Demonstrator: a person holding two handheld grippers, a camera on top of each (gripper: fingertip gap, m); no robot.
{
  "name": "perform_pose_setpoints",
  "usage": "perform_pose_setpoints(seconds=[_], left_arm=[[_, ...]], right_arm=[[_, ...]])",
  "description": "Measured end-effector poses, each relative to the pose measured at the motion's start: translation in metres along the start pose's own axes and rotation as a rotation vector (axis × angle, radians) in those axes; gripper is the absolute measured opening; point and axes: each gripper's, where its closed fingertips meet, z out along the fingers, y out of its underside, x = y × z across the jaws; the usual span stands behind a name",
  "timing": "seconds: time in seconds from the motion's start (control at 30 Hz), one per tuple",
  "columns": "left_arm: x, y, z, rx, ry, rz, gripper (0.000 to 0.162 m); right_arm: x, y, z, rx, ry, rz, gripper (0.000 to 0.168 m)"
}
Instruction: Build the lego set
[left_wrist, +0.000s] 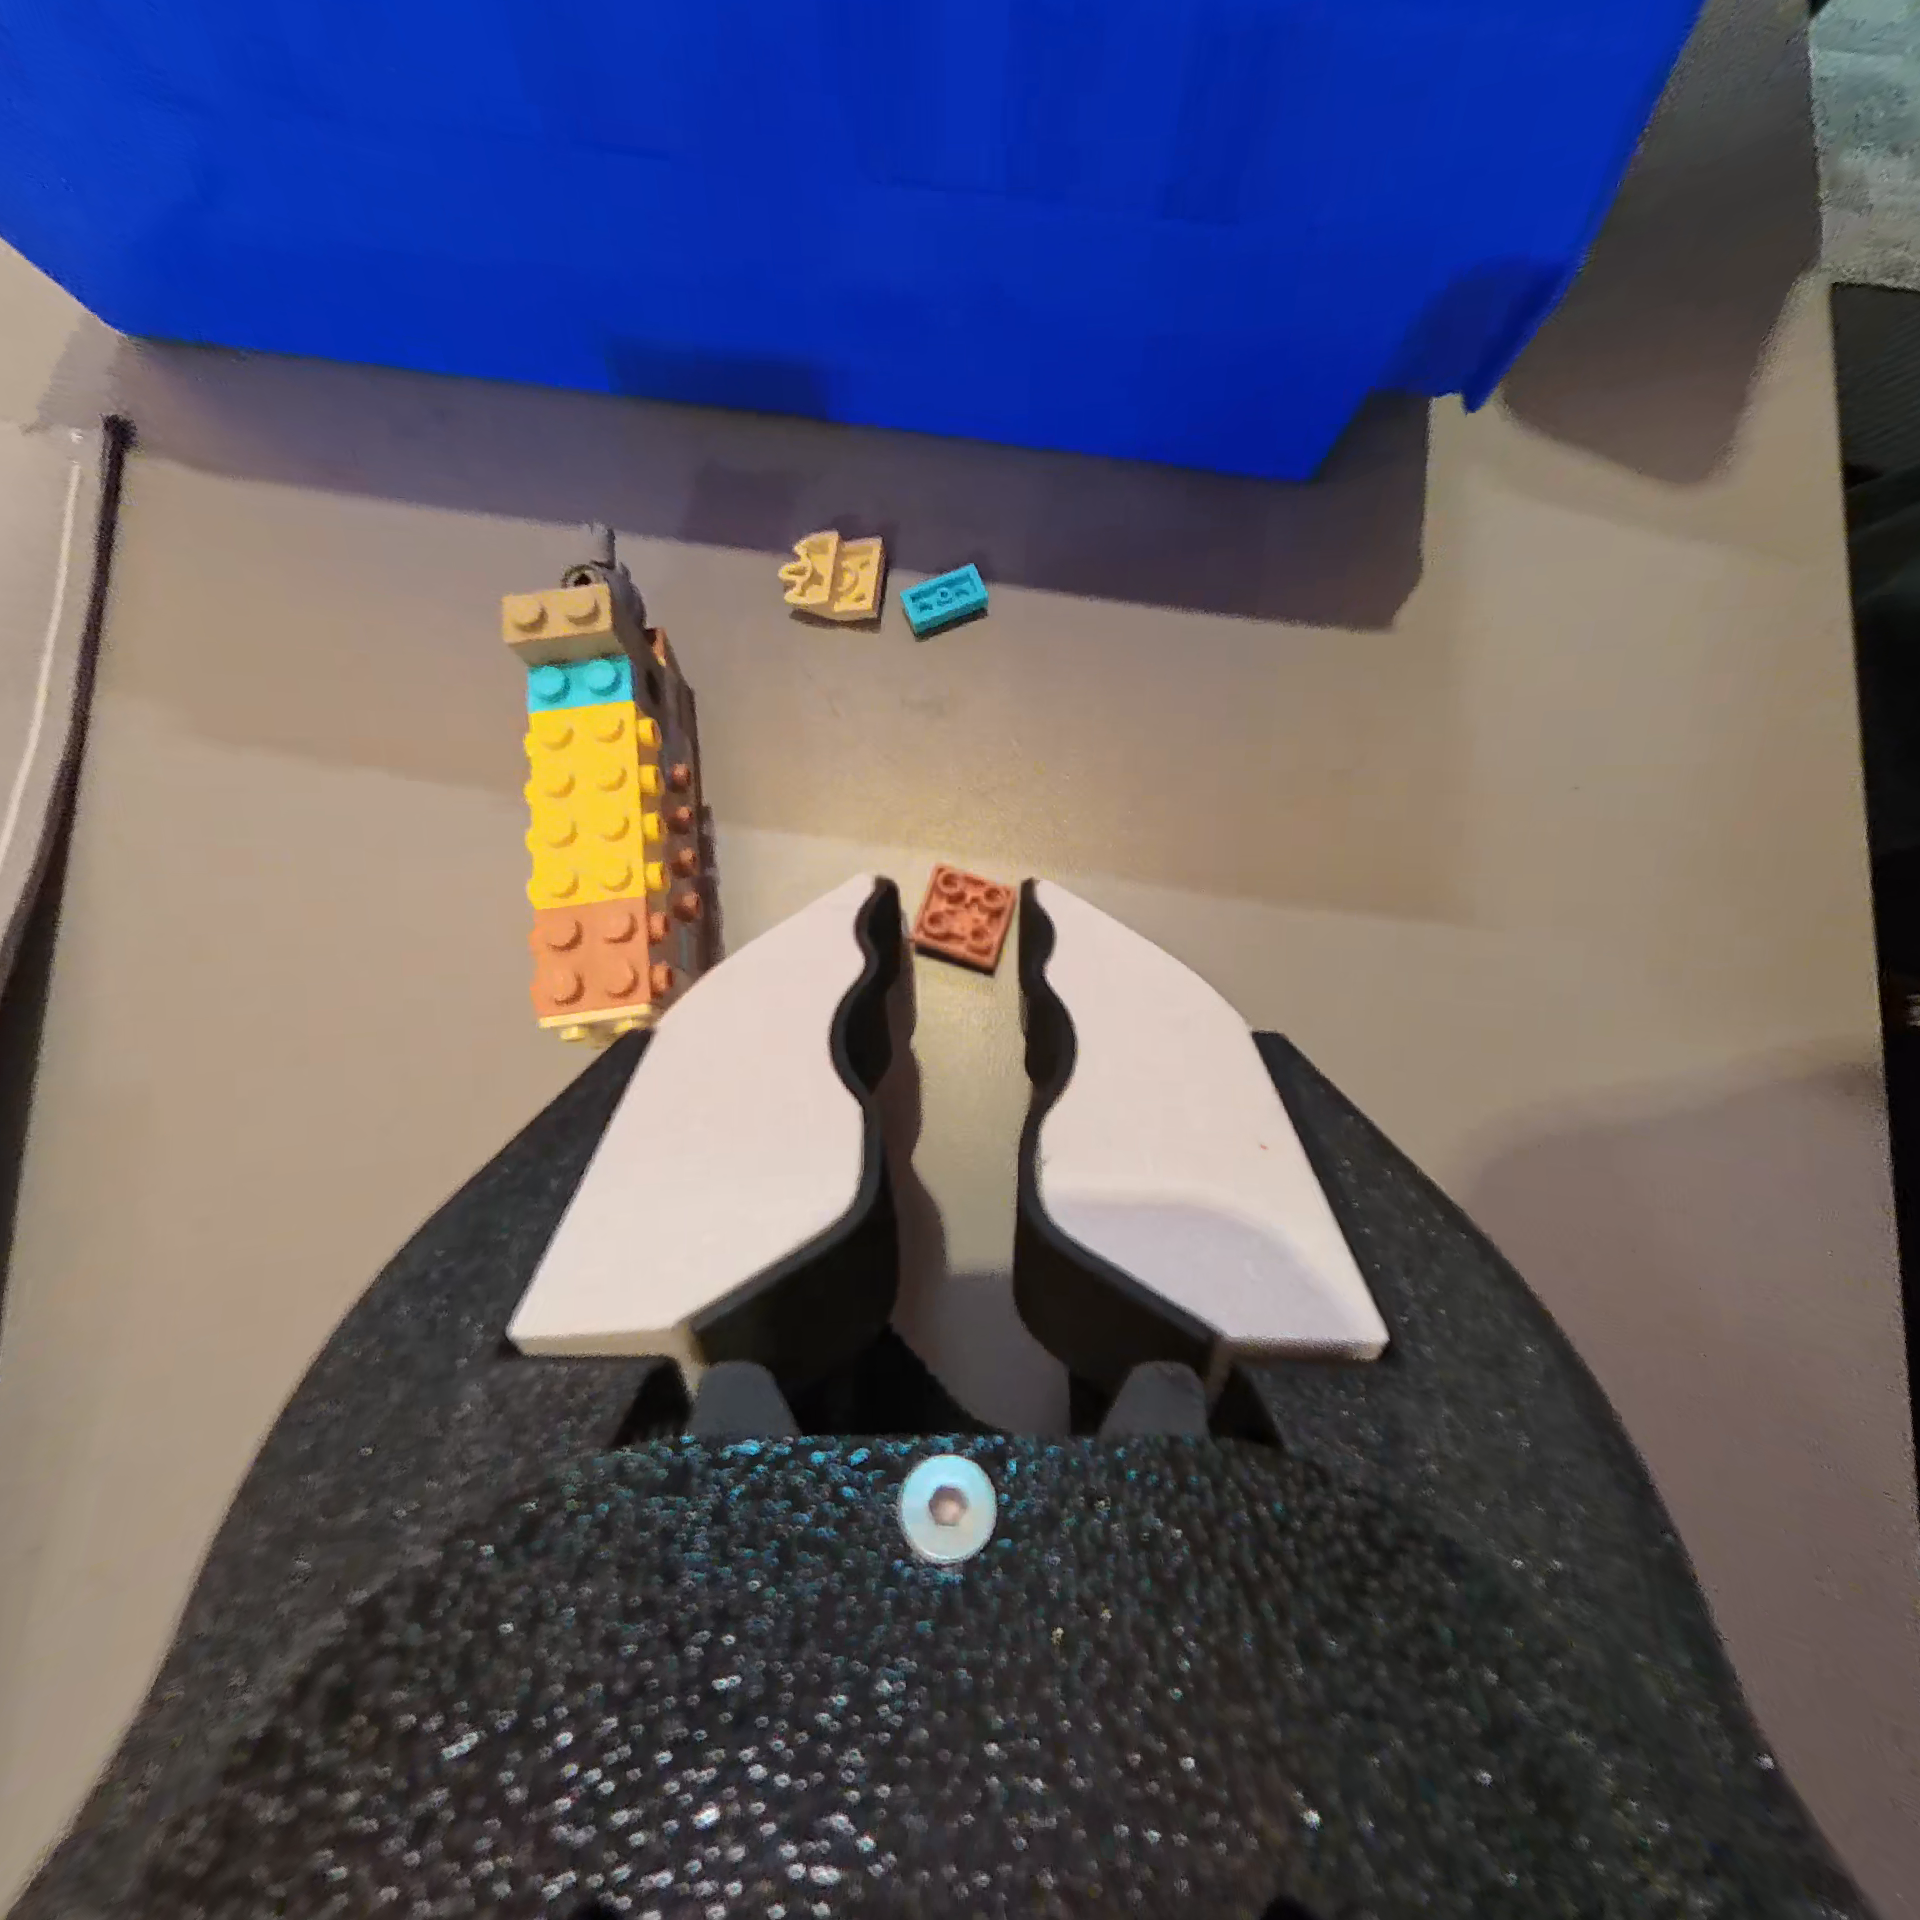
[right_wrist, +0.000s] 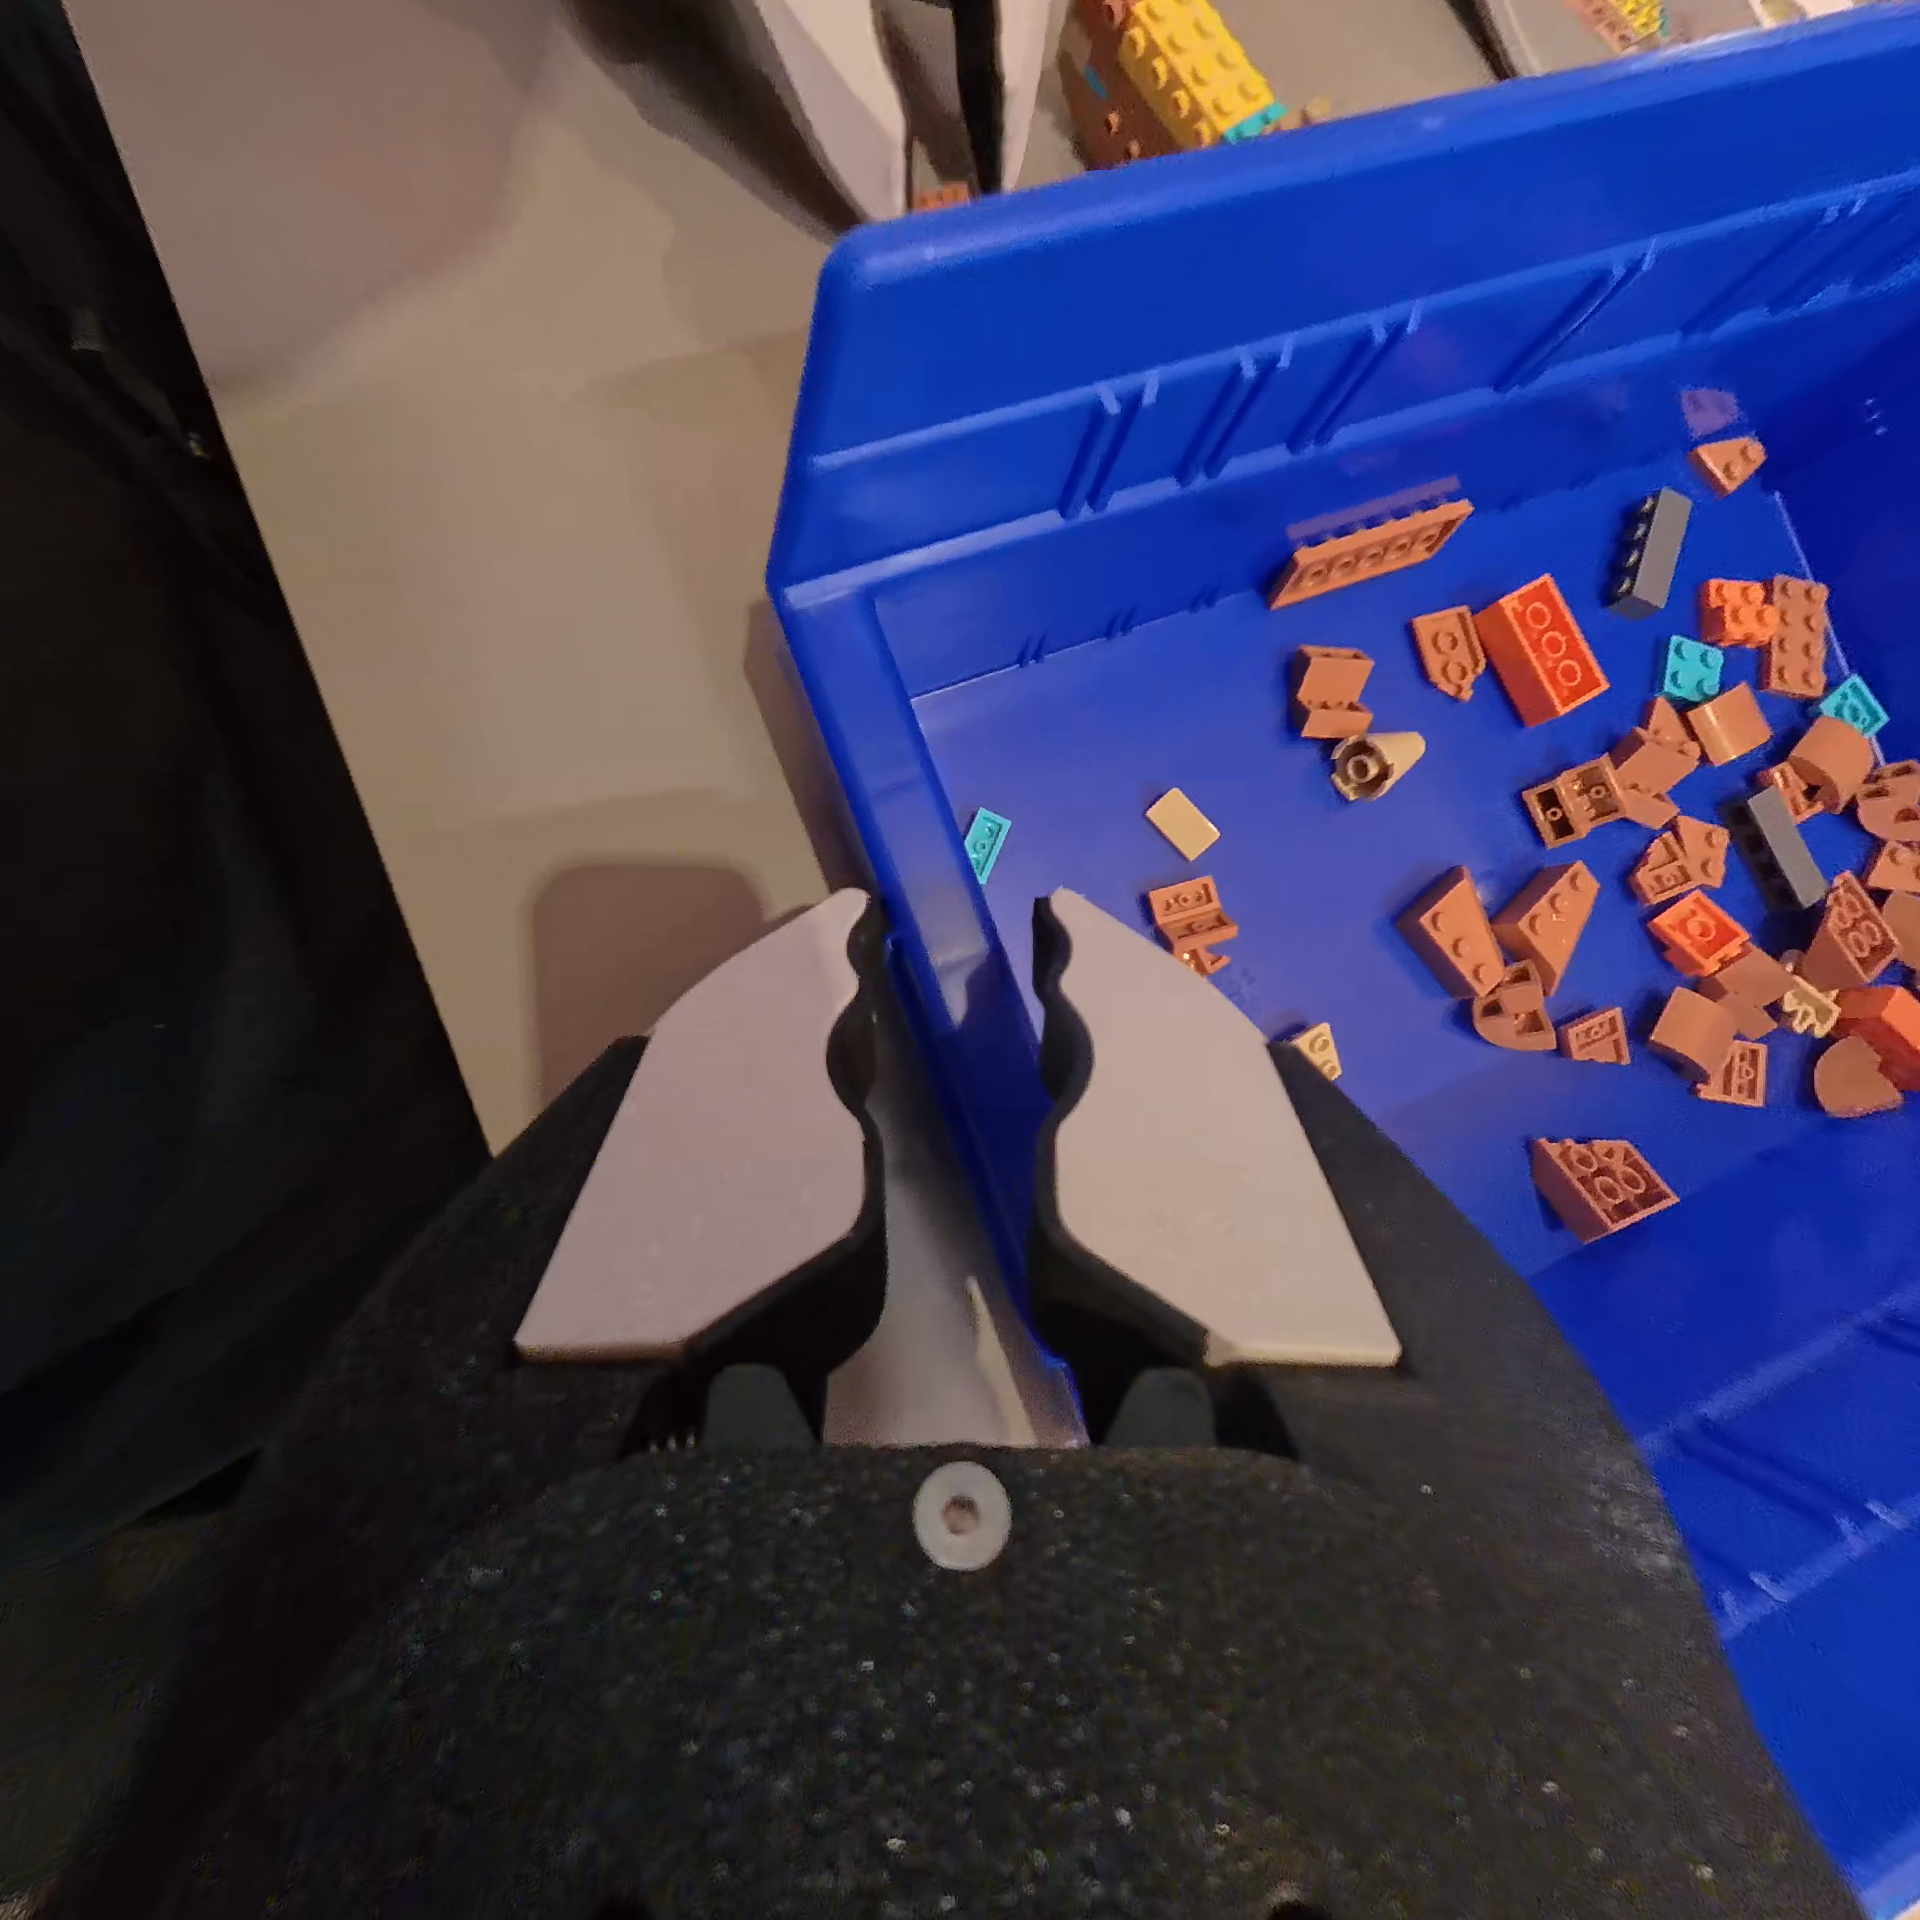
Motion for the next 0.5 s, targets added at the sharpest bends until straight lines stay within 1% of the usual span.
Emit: perform_pose_setpoints(seconds=[0.03, 0.17, 0.27, 0.4, 0.5], left_arm=[[0.0, 0.0, 0.0, 0.003, 0.002, -0.003, 0.022], [0.002, -0.004, -0.004, 0.042, 0.03, -0.009, 0.024], [-0.002, -0.017, -0.015, 0.129, 0.036, -0.01, 0.024], [-0.024, -0.032, -0.031, 0.213, -0.053, -0.026, 0.028], [-0.042, -0.03, -0.033, 0.157, -0.136, -0.015, 0.031]], right_arm=[[0.002, -0.001, 0.001, 0.007, 0.001, 0.005, 0.028], [0.007, -0.004, 0.004, 0.035, 0.003, 0.018, 0.03], [0.012, -0.006, 0.007, 0.061, 0.006, 0.038, 0.032], [0.019, -0.009, 0.011, 0.087, 0.016, 0.055, 0.034], [0.025, -0.011, 0.013, 0.091, 0.029, 0.057, 0.033]])
